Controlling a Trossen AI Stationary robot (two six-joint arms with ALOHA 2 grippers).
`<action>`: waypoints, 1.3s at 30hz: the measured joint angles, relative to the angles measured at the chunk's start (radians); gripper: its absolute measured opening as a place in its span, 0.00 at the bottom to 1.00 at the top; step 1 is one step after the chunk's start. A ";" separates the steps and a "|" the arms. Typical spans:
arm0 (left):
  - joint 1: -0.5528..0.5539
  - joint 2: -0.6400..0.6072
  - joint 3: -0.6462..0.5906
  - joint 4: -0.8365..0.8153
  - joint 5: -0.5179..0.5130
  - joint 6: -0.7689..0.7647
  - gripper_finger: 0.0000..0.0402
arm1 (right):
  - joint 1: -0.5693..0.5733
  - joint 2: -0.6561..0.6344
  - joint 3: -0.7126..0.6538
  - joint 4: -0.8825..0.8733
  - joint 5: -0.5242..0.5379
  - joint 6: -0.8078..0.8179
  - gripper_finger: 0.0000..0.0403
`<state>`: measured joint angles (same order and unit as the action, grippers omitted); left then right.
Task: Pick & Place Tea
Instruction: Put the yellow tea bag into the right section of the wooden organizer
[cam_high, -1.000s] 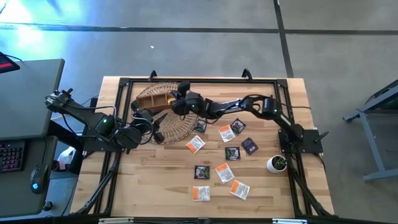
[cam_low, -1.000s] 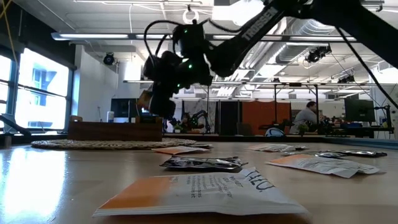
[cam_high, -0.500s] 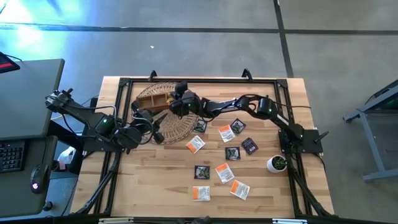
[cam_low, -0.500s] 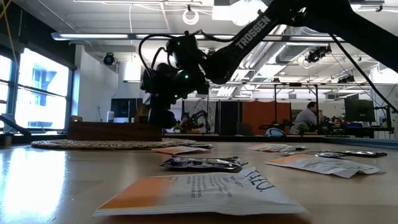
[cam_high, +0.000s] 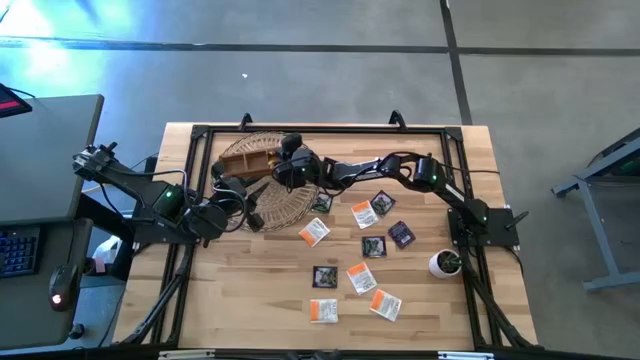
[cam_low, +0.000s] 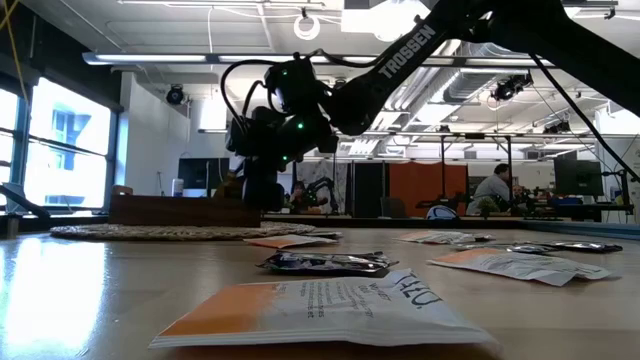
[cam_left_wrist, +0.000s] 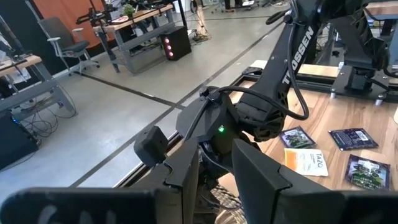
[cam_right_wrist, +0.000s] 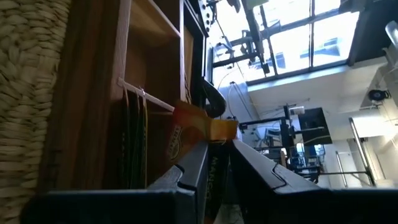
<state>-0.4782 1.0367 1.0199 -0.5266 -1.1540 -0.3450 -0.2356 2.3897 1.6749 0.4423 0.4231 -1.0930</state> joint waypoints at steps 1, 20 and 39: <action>0.000 0.000 0.000 0.000 0.000 0.000 0.24 | 0.000 -0.002 0.000 -0.001 0.003 0.013 0.16; 0.000 0.000 0.000 -0.023 0.003 -0.001 0.24 | 0.020 -0.013 0.000 -0.042 0.122 0.045 0.28; 0.000 0.000 0.000 -0.022 0.003 -0.001 0.24 | -0.013 -0.035 0.000 -0.180 -0.022 0.248 0.04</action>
<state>-0.4782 1.0367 1.0199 -0.5488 -1.1513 -0.3462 -0.2485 2.3545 1.6745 0.2623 0.4012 -0.8451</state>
